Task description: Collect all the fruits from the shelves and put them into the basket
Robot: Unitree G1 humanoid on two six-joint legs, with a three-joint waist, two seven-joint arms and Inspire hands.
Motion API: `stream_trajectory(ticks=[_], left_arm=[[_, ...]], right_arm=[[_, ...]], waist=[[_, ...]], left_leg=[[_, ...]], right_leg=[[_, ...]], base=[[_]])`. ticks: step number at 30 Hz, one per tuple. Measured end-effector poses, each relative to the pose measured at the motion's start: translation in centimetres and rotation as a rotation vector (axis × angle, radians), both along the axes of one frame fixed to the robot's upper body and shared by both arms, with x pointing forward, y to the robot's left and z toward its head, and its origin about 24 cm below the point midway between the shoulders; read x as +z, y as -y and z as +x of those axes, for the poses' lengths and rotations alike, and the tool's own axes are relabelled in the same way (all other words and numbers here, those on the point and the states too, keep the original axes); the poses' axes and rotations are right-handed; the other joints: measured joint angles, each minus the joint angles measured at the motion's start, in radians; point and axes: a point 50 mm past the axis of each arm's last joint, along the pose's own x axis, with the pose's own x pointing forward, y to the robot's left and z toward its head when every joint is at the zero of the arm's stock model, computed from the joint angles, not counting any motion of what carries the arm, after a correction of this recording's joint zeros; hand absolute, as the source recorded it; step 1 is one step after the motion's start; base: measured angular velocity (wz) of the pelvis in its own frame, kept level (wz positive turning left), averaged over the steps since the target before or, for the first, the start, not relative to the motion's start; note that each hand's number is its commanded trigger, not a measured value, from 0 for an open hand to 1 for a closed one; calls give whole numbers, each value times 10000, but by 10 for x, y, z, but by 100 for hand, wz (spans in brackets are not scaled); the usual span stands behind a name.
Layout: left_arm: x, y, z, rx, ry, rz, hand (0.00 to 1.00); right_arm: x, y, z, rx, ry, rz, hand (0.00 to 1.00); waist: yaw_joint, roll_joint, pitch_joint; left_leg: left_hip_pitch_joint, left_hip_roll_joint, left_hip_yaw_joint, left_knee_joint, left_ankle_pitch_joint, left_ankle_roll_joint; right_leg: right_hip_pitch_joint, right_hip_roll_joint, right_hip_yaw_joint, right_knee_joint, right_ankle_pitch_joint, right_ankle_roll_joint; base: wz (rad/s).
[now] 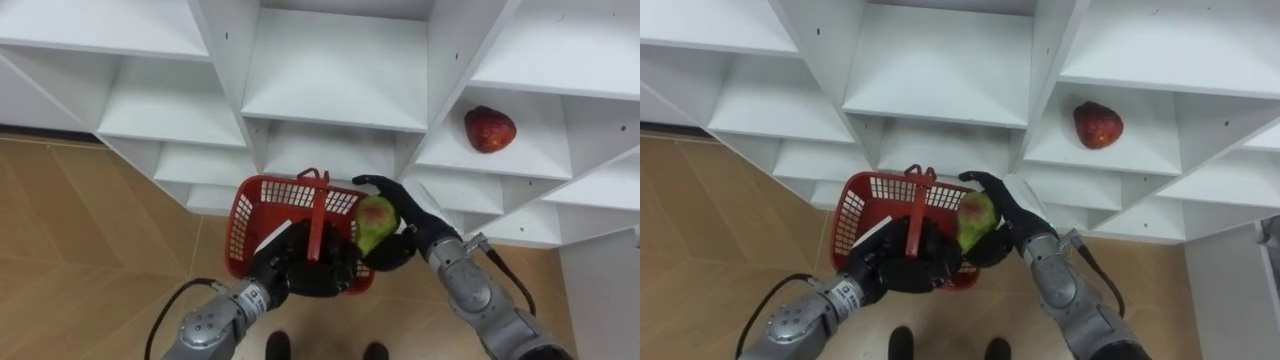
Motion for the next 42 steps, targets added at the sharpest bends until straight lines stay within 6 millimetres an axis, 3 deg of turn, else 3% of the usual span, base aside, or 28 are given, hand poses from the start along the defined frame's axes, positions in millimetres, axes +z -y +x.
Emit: stream_trajectory(ticks=[13,42], left_arm=[[3,6,3,-562,128,-9,100],[5,8,4,-594,179,-136,100]], right_arm=[[-6,-14,-6,994,-417,-239,0],[-9,-11,-8,1010,-581,-305,0]], waist=[[-12,13,-18],[26,-19,-93]], left_leg=[[-24,23,3,136,1,1],[-13,109,27,340,3,-13]], right_leg=[[12,10,28,62,15,-23],[70,68,13,177,58,-90]], base=[[0],[0]])
